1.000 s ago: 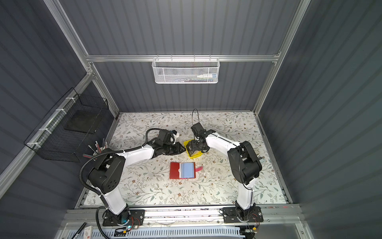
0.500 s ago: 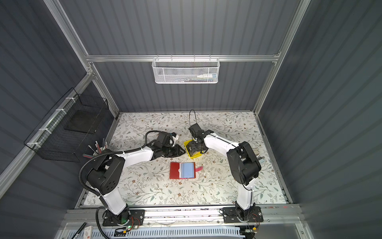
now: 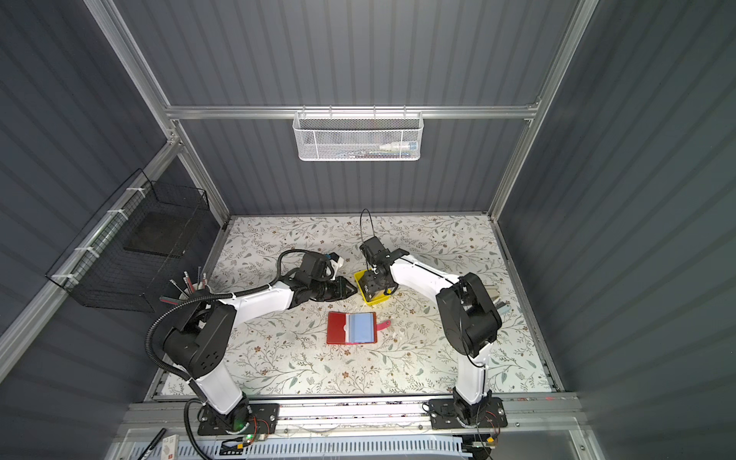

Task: Insert credit cards into a card holder
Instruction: Pick up the credit card from the storage box.

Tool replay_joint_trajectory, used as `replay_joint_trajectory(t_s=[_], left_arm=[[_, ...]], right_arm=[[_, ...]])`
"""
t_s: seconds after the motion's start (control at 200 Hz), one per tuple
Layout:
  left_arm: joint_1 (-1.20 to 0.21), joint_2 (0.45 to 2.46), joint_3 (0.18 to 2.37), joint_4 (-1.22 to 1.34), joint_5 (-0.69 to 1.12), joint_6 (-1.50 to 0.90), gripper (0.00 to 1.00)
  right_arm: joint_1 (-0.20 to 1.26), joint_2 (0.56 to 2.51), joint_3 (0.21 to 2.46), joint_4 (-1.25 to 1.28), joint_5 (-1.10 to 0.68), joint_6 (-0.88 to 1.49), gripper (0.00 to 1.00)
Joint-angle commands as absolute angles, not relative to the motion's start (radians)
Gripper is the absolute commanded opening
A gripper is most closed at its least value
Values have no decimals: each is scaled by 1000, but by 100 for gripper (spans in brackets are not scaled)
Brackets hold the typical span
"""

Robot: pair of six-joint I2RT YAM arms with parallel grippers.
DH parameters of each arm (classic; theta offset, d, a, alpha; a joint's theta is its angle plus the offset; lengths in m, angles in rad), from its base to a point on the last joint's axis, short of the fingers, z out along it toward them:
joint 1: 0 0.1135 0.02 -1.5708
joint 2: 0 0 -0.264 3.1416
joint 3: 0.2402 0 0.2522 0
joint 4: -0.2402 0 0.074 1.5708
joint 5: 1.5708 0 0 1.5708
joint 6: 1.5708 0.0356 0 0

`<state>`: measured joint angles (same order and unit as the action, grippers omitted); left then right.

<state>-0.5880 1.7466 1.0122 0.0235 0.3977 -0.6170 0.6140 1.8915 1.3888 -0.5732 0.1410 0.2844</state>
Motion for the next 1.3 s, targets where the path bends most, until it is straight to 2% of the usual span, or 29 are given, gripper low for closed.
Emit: replay_joint_trajectory(t_s=[0.0, 0.235, 0.55, 0.936, 1.296], left_arm=[[-581, 1723, 999, 28, 411, -609, 31], [-581, 1723, 998, 32, 415, -610, 31], [-581, 1713, 989, 33, 413, -611, 31], [-582, 1705, 976, 57, 414, -624, 31], [-582, 1703, 974, 57, 417, -623, 31]], right_arm=[[622, 1912, 1410, -593, 154, 281, 44], [625, 1898, 1394, -568, 86, 272, 48], [648, 1934, 1419, -590, 129, 242, 53], [654, 1971, 1450, -616, 215, 153, 53], [669, 1976, 1453, -618, 258, 133, 46]])
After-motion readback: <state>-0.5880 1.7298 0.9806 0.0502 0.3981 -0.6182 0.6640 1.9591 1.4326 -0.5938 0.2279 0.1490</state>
